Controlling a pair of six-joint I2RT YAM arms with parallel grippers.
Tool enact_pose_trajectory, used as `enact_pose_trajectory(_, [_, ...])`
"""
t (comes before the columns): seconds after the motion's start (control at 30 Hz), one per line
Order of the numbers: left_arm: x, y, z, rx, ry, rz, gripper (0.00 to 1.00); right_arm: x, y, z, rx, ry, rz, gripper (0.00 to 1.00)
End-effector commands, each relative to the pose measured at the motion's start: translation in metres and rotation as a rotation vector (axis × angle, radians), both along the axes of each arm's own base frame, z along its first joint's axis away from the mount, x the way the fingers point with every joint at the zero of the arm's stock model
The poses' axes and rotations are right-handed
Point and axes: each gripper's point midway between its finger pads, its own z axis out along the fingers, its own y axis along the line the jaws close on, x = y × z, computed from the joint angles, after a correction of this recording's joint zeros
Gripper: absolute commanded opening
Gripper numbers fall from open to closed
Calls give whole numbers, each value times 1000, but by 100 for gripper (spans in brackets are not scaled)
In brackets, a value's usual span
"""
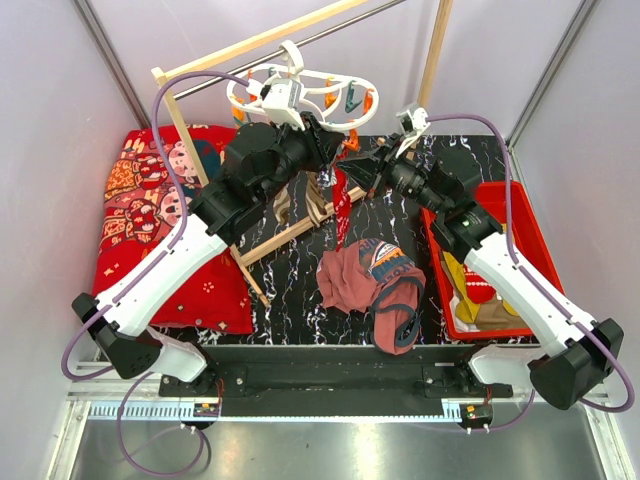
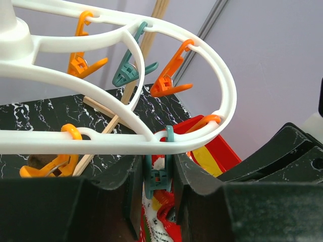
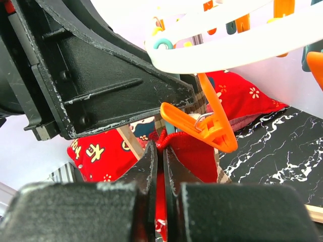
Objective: Clip the socks to the hanger
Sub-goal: Clamp the sock onto the hanger, then open the clamp at the hanger.
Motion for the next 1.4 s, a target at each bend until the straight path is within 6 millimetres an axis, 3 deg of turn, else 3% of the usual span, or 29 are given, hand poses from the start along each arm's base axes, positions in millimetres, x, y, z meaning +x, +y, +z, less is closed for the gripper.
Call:
enact_pose_trajectory(0.0, [-6, 1, 16, -26, -46, -2, 2, -2, 0, 41, 53, -119, -7, 5])
enact_pose_trajectory(0.17, [-7, 4, 19, -26, -55, 1, 33, 1, 1, 41, 50, -120, -14, 5])
enact_pose_trajectory(0.2, [-7, 4, 19, -25, -56, 4, 46, 1, 2, 42, 51, -124, -11, 6])
enact_pose_trajectory(0.3, [-7, 7, 21, -21, -62, 14, 55, 0, 1, 45, 53, -130, -12, 9])
enact_pose_trajectory(0.4, [-6, 9, 22, -21, -65, 23, 56, 1, 1, 44, 49, -134, -14, 17])
enact_pose_trajectory(0.57, [-2, 13, 21, -4, -69, 53, 52, 0, -4, 40, 40, -130, -41, 46])
enact_pose_trajectory(0.67, [0, 16, 21, 2, -71, 67, 50, 2, -13, 29, 17, -121, -87, 56])
enact_pose_trajectory(1.0, [7, 30, 21, -1, -66, 102, 50, 17, -41, -9, -88, -131, -228, 66])
enact_pose_trajectory(1.2, [9, 38, 21, -3, -64, 119, 50, 29, -49, -3, -40, -156, -166, 66])
enact_pose_trajectory(1.23, [9, 39, 20, -3, -64, 120, 50, 39, -57, -2, -24, -151, -174, 66])
enact_pose_trajectory(1.37, [11, 42, 19, 3, -61, 129, 51, 43, -50, -1, -29, -158, -46, 66])
